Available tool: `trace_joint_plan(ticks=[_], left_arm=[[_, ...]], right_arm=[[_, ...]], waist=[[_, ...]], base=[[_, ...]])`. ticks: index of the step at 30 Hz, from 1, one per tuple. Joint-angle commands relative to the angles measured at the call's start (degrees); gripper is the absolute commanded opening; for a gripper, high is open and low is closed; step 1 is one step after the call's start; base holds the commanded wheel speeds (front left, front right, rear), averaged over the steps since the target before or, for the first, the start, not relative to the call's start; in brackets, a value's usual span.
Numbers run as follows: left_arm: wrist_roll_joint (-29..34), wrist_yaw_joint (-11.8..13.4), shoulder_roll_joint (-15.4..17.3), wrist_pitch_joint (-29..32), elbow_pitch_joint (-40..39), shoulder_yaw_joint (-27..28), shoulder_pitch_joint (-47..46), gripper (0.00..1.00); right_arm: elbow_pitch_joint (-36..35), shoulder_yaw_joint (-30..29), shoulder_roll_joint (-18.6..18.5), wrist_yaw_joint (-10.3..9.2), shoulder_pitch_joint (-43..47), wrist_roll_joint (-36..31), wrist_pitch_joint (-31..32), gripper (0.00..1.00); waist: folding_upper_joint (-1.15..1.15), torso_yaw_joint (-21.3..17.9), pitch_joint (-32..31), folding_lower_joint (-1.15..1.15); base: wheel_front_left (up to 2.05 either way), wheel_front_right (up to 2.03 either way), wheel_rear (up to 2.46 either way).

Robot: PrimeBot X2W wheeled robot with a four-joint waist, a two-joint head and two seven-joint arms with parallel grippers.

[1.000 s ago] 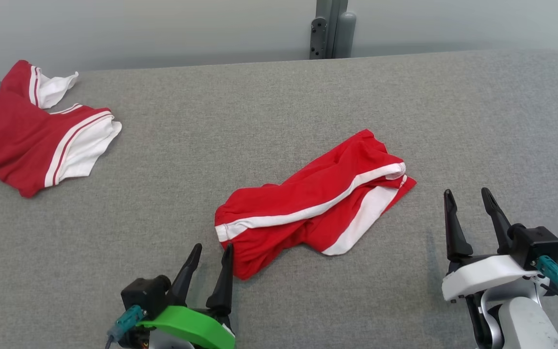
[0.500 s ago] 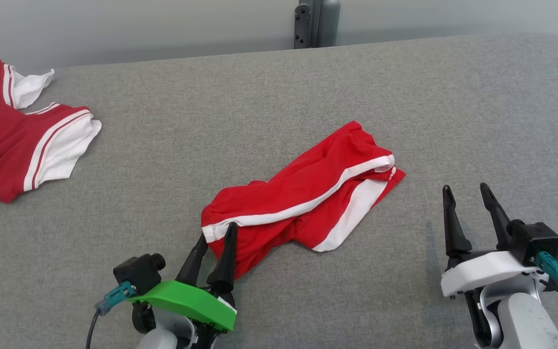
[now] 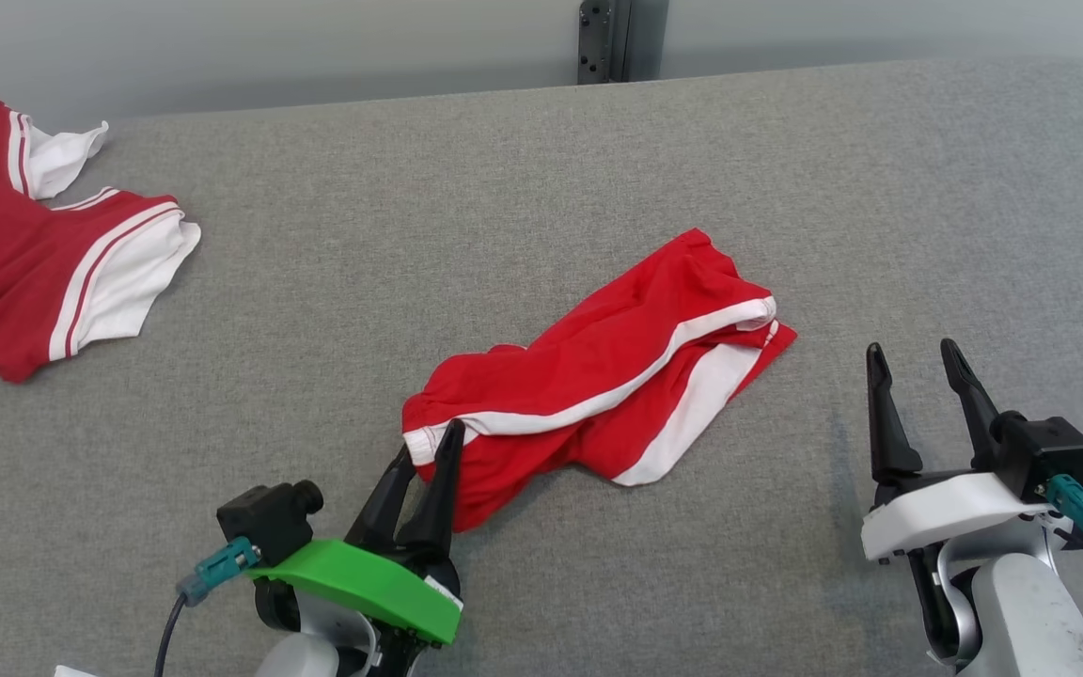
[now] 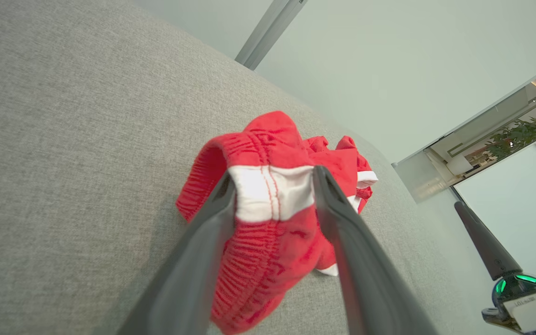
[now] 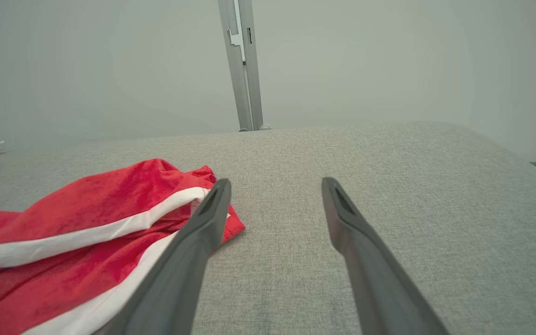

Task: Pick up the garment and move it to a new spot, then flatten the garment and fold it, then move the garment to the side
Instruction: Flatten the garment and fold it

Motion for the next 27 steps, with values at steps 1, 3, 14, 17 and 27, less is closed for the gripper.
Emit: trace_joint_plan(ticks=[1, 3, 14, 17, 27], left_arm=[[-0.41, 0.34, 0.57, 0.40, -0.60, -0.09, 0.48, 0.47], [-0.50, 0.34, 0.80, 0.90, -1.26, -0.28, 0.75, 0.31], [1.47, 1.87, 2.74, 0.25, -2.10, 0.43, -0.15, 0.00], [1.65, 1.91, 2.96, -0.35, -1.25, 0.82, -0.98, 0.00], [1.56, 1.55, 2.60, -1.89, 1.98, 1.10, -2.76, 0.00]], right_arm=[[0.19, 0.13, -0.46, -0.02, -0.91, -0.33, -0.17, 1.00], [0.61, 0.65, -0.67, -0.02, -1.22, -0.38, -0.17, 1.00], [8.37, 6.27, -5.10, -0.02, -7.60, 2.74, 2.54, 1.00], [10.36, 9.71, -6.45, -0.03, -10.12, 6.15, 4.09, 1.00], [15.87, 18.93, -9.86, -0.02, -16.63, 16.81, 6.74, 1.00]], waist=[[0.00, 0.22, 0.18, 0.00], [0.00, 0.38, 0.34, 0.00], [0.00, 1.43, 1.82, 0.00], [0.00, 1.82, 2.34, 0.00], [0.00, 2.83, 4.14, 0.00]], base=[[0.00, 0.00, 0.00], [0.00, 0.00, 0.00], [0.00, 0.00, 0.00], [0.00, 0.00, 0.00], [0.00, 0.00, 0.00]])
